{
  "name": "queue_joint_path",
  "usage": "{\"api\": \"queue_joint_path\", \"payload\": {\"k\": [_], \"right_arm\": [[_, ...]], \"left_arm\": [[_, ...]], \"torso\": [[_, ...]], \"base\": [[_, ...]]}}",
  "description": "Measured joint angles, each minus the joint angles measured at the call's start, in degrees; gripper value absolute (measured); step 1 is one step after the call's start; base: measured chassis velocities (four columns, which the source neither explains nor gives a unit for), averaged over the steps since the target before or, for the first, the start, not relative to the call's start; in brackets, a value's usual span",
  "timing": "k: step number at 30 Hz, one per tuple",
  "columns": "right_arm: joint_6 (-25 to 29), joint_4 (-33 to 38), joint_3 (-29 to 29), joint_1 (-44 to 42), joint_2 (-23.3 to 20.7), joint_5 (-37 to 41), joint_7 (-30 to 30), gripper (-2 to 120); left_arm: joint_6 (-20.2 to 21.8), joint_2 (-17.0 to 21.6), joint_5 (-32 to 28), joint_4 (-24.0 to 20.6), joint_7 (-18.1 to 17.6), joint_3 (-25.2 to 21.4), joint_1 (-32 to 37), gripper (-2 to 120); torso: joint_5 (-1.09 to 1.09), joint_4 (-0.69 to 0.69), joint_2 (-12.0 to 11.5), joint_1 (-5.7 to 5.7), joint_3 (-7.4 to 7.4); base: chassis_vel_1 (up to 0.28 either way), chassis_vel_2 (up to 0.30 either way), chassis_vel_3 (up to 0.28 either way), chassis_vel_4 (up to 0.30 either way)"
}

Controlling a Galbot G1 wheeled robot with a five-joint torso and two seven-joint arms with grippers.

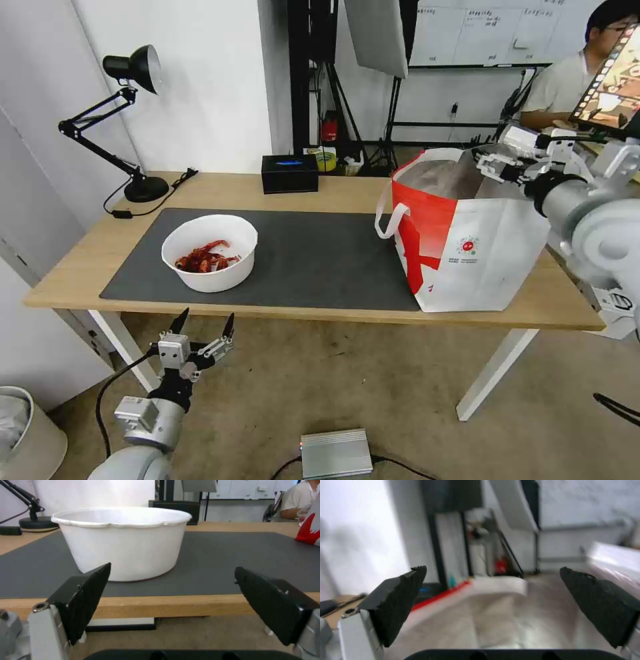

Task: Pick up the trash from the table and place it into the takeout bag.

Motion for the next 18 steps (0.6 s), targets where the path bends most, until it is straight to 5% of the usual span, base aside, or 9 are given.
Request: {"api": "queue_joint_path", "payload": {"k": [8, 18], "right_arm": [[12.5, 2.8, -1.7, -2.9, 3.2, -7.9, -5.8, 100], [19.1, 6.4, -1.7, -10.1, 7.1, -17.8, -8.1, 100]], "left_arm": [[0.0, 0.0, -0.3, -0.2, 0.0, -0.4, -0.1, 100], [0.1, 0.1, -0.6, -0.2, 0.0, -0.5, -0.4, 100]], "torso": [[-0.01, 0.01, 0.0, 0.0, 0.0], [-0.01, 0.01, 0.0, 0.0, 0.0]], "base": [[0.0, 0.0, 0.0, 0.0], [0.0, 0.0, 0.0, 0.0]]}}
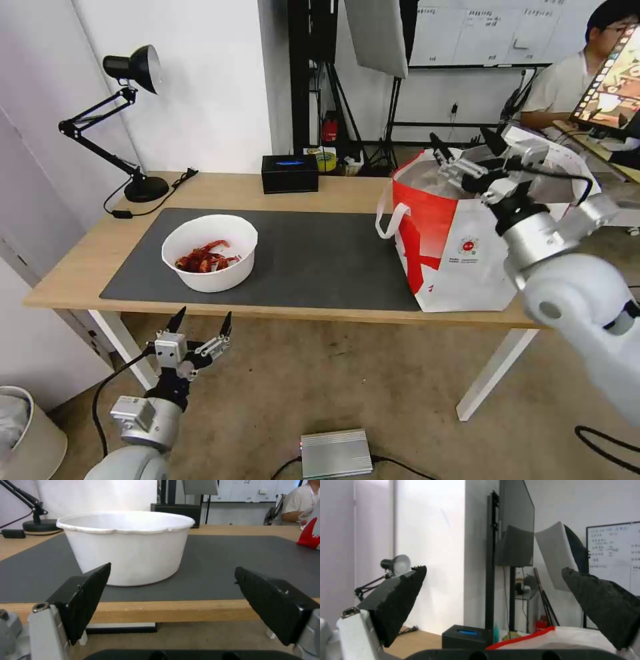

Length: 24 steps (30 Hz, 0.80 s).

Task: Pick up the trash from the table and place it into the takeout bag.

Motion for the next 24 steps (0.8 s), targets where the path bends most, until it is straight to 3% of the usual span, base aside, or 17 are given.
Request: {"api": "queue_joint_path", "payload": {"k": [6, 9, 19, 24], "right_arm": [[3.6, 0.3, 1.5, -10.3, 4.7, -11.5, -0.1, 100], [4.1, 0.3, 1.8, -12.9, 6.1, -13.3, -0.1, 100], [8.8, -1.9, 4.7, -26.9, 18.8, -29.5, -1.0, 100], [9.3, -2.6, 6.0, -29.6, 21.8, -31.0, -0.7, 100]], "left_arm": [[0.1, 1.0, -0.9, 0.6, 0.0, -0.5, -0.3, 100], [0.1, 1.2, -1.1, 0.8, 0.0, -0.5, -0.4, 100], [0.3, 2.5, -2.5, 1.5, 0.0, -0.7, -1.4, 100], [0.3, 2.8, -3.3, 1.5, 0.0, -1.7, -1.6, 100]], "torso": [[0.0, 0.0, 0.0, 0.0, 0.0], [0.01, -0.01, 0.0, 0.0, 0.0], [0.0, -0.01, 0.0, 0.0, -0.01], [0.01, -0.01, 0.0, 0.0, 0.0]], "base": [[0.0, 0.0, 0.0, 0.0], [0.0, 0.0, 0.0, 0.0], [0.0, 0.0, 0.0, 0.0], [0.0, 0.0, 0.0, 0.0]]}}
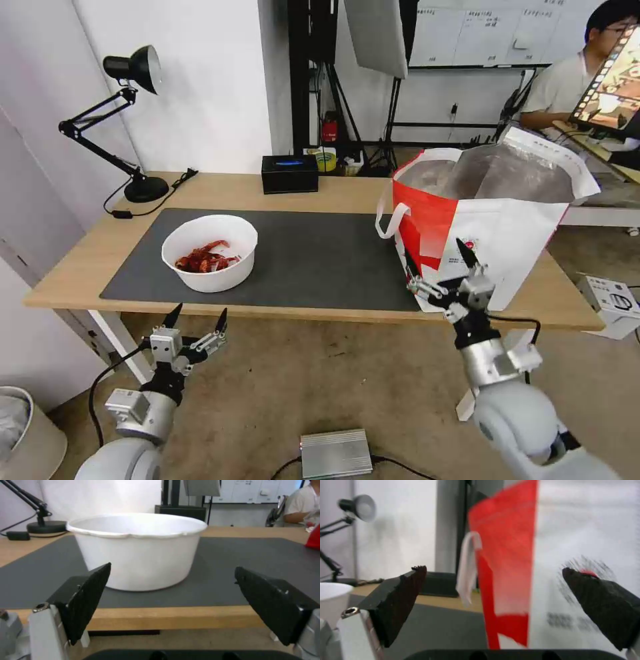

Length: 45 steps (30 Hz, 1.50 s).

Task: Pick up the trash from the table and place it into the takeout bag.

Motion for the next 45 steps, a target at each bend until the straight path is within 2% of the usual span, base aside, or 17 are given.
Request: {"api": "queue_joint_path", "payload": {"k": [11, 18, 26, 34, 45], "right_arm": [[-2.6, 2.9, -1.0, -11.2, 6.9, -4.8, 3.6, 100], [-6.2, 5.2, -2.2, -14.6, 8.8, -6.9, 6.3, 100], [-7.2, 7.4, -1.7, -17.1, 8.0, -8.8, 7.4, 100], [-9.9, 9.1, -1.2, -18.6, 6.3, -8.0, 5.0, 100], [-10.2, 8.5, -1.7, -18.1, 6.3, -9.0, 3.0, 100]], "left_arm": [[0.0, 1.1, -0.5, 0.6, 0.0, 0.3, -0.2, 100], [0.0, 1.4, -0.6, 0.6, 0.0, 0.8, -0.4, 100], [0.0, 1.5, -0.8, 0.6, -0.1, 1.0, -0.7, 100], [0.1, 1.0, -0.9, -0.3, -0.3, 0.4, -0.4, 100], [0.1, 0.7, -1.0, -0.5, -0.3, 0.4, -0.7, 100]], "torso": [[0.0, 0.0, 0.0, 0.0, 0.0], [-0.01, 0.0, 0.0, 0.0, 0.0], [0.0, 0.0, 0.0, 0.0, 0.0], [0.0, 0.0, 0.0, 0.0, 0.0], [0.0, 0.0, 0.0, 0.0, 0.0]], "base": [[0.0, 0.0, 0.0, 0.0], [0.0, 0.0, 0.0, 0.0], [0.0, 0.0, 0.0, 0.0], [0.0, 0.0, 0.0, 0.0], [0.0, 0.0, 0.0, 0.0]]}}
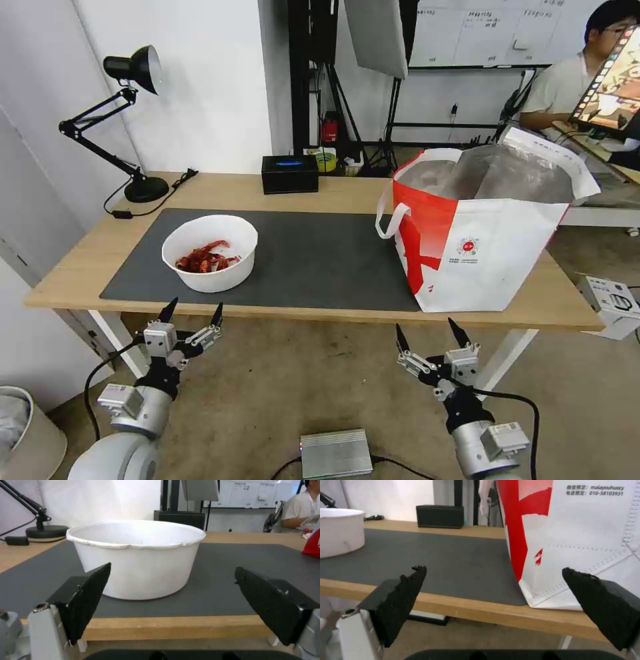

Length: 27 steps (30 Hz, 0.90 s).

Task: Pick up the trash from the table and place it into the takeout bag.

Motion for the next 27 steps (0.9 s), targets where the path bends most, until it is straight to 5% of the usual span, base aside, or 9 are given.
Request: {"api": "queue_joint_path", "payload": {"k": [19, 27], "right_arm": [[0.8, -1.1, -0.7, 0.2, 0.7, -1.6, 0.0, 100], [0.8, -1.1, -0.7, 0.2, 0.7, -1.6, 0.0, 100]], "left_arm": [[2.1, 2.6, -2.2, -0.8, -1.1, -0.3, -1.2, 100], [8.4, 10.4, -9.5, -4.5, -5.8, -0.5, -5.0, 100]], "torso": [[0.0, 0.0, 0.0, 0.0, 0.0], [0.0, 0.0, 0.0, 0.0, 0.0]], "base": [[0.0, 0.0, 0.0, 0.0], [0.0, 0.0, 0.0, 0.0]]}}
